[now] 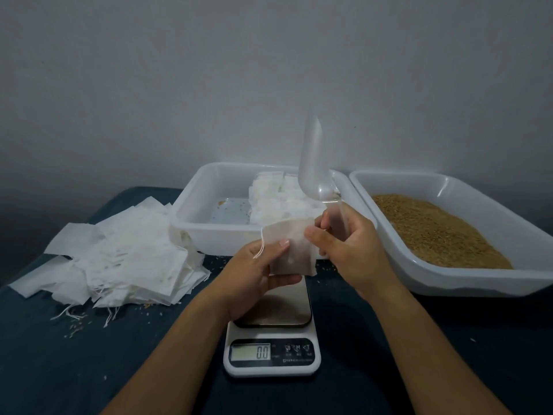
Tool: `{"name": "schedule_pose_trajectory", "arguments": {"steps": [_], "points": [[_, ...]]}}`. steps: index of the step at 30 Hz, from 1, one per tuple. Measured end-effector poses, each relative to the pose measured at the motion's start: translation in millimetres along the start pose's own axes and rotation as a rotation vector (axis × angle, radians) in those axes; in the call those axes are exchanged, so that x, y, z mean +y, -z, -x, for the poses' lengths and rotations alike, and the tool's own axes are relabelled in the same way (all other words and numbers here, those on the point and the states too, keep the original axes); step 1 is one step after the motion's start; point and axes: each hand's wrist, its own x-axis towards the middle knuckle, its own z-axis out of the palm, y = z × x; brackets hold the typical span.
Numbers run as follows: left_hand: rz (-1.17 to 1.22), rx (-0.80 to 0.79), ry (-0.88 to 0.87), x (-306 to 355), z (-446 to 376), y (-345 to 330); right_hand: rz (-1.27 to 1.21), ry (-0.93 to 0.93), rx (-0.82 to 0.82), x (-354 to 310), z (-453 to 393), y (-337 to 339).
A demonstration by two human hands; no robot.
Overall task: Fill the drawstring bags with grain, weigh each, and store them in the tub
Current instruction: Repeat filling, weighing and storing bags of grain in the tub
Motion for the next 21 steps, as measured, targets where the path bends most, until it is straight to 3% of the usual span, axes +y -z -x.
{"name": "schedule_pose_trajectory", "arguments": {"steps": [9,14,21], "points": [[-0.203,0.117,-0.113,-7,-3,3,-0.019,-0.012,0.06,10,2,0],[-0.302,0.123,-0.138,-7,-5,10,0.133,-0.004,0.004,20,7,-3],[-0.732,0.16,-0.213,0,-6,30,0.134,-0.08,0.01,34,13,-11]]}}
